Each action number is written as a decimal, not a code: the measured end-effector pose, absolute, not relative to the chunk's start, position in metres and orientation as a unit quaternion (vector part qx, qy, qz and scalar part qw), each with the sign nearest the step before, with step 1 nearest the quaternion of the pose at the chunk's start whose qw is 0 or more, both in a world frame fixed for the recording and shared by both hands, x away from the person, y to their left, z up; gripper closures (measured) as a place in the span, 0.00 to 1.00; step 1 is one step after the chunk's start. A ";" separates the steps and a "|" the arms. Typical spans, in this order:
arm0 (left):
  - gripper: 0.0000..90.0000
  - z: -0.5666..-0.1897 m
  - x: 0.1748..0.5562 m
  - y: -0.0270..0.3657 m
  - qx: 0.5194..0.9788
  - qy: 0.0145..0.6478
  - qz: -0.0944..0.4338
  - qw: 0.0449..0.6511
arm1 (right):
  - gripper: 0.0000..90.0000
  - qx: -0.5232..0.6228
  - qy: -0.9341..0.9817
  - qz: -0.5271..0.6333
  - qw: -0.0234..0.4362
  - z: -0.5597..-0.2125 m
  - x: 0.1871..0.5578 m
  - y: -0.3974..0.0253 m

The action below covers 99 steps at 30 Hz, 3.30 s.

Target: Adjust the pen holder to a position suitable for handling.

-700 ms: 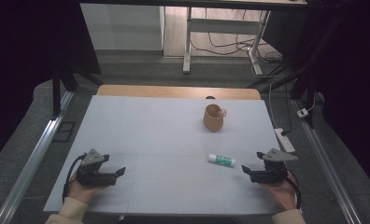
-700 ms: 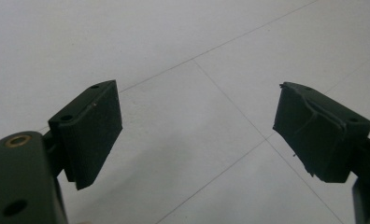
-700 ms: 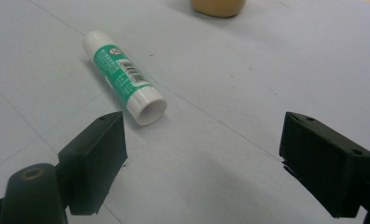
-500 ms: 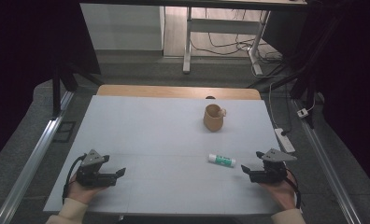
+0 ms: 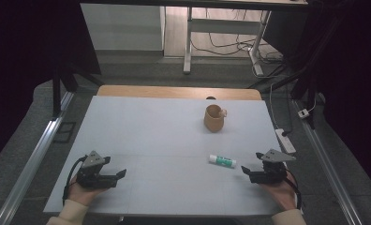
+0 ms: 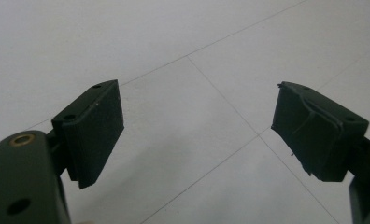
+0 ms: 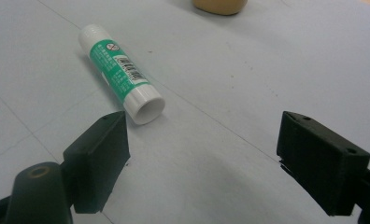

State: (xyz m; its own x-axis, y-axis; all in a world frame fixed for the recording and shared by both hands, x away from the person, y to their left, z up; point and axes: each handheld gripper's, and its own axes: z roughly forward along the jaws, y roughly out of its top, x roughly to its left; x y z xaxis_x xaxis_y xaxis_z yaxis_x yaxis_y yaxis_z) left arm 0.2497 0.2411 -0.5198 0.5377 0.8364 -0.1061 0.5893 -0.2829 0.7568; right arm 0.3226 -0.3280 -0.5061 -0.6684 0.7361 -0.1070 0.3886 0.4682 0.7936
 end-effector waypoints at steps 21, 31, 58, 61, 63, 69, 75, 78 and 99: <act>0.18 -0.521 0.252 0.240 0.785 0.456 0.156 0.388 | 0.19 0.348 0.812 0.407 0.231 -0.491 0.327 -0.323; 0.18 -0.521 0.253 0.239 0.787 0.454 0.154 0.387 | 0.21 0.343 0.812 0.407 0.240 -0.480 0.343 -0.309; 0.18 -0.522 0.255 0.236 0.792 0.450 0.150 0.384 | 0.25 0.366 0.806 0.406 0.229 -0.464 0.392 -0.291; 0.18 -0.523 0.255 0.236 0.793 0.449 0.150 0.384 | 0.25 0.365 0.806 0.407 0.228 -0.461 0.396 -0.288; 0.18 -0.522 0.255 0.236 0.793 0.449 0.150 0.384 | 0.25 0.366 0.806 0.405 0.229 -0.459 0.398 -0.286; 0.18 -0.522 0.255 0.236 0.793 0.449 0.151 0.384 | 0.27 0.375 0.799 0.411 0.230 -0.457 0.409 -0.284; 0.18 -0.522 0.255 0.235 0.794 0.448 0.150 0.382 | 0.29 0.381 0.797 0.409 0.227 -0.456 0.421 -0.283; 0.18 -0.523 0.255 0.235 0.795 0.448 0.150 0.381 | 0.30 0.386 0.798 0.403 0.227 -0.455 0.431 -0.280; 0.18 -0.523 0.255 0.235 0.796 0.446 0.150 0.381 | 0.64 0.405 0.795 0.393 0.223 -0.461 0.463 -0.271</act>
State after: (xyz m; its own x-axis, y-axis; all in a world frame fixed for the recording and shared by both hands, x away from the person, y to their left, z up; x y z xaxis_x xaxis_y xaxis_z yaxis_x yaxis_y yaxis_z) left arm 0.2552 0.2350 -0.5227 0.5578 0.8238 -0.1014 0.5960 -0.3126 0.7396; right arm 0.4631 -0.2711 -0.4611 -0.5731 0.8186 -0.0369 0.4679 0.3639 0.8054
